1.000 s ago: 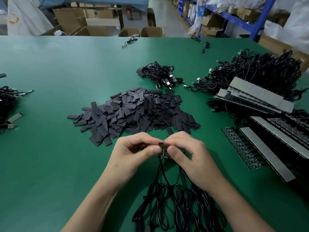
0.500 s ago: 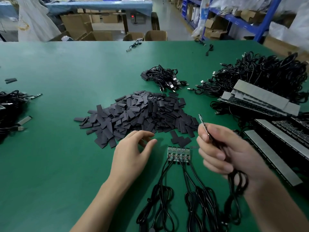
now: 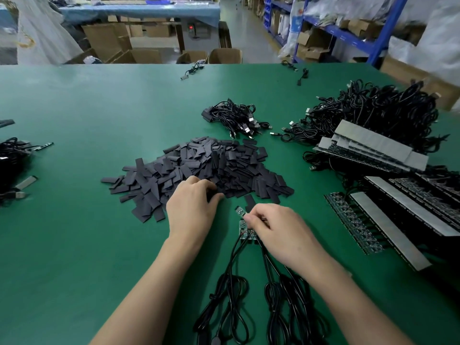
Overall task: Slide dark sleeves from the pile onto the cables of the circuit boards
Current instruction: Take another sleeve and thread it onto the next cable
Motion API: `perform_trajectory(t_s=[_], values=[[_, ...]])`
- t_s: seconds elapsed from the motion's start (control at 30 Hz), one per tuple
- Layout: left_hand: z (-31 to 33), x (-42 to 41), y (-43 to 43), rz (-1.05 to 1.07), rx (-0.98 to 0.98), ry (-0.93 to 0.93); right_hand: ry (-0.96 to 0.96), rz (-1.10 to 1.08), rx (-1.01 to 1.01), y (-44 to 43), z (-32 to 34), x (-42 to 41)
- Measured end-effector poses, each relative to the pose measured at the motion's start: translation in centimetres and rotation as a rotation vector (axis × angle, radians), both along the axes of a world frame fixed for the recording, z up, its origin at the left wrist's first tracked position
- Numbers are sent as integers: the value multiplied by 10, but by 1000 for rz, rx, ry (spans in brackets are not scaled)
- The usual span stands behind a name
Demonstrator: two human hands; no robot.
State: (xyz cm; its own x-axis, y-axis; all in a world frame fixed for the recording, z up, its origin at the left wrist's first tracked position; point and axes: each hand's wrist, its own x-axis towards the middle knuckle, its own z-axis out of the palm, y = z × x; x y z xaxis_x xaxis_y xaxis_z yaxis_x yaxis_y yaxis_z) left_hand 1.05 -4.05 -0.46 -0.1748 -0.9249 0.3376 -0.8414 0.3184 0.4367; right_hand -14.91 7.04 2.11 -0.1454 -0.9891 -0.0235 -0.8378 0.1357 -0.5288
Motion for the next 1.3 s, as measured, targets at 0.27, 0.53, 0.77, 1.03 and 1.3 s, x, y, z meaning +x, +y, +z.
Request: perform_trajectory(t_s=[0.27,0.53,0.77,1.03,1.3], values=[[3,12,1,-162,33,76,-238,-20,-141,4,-14,1],[11,33,34,-352,61,408,-444,18,-230,8,-11,-6],[5,31,39,-456,98,513,-453,34,-236,7,-14,-9],[4,32,37,-519,123,543,-454,53,-209,6,-12,-8],[2,34,35,-532,106,509,-470,58,-217,7,-11,-8]])
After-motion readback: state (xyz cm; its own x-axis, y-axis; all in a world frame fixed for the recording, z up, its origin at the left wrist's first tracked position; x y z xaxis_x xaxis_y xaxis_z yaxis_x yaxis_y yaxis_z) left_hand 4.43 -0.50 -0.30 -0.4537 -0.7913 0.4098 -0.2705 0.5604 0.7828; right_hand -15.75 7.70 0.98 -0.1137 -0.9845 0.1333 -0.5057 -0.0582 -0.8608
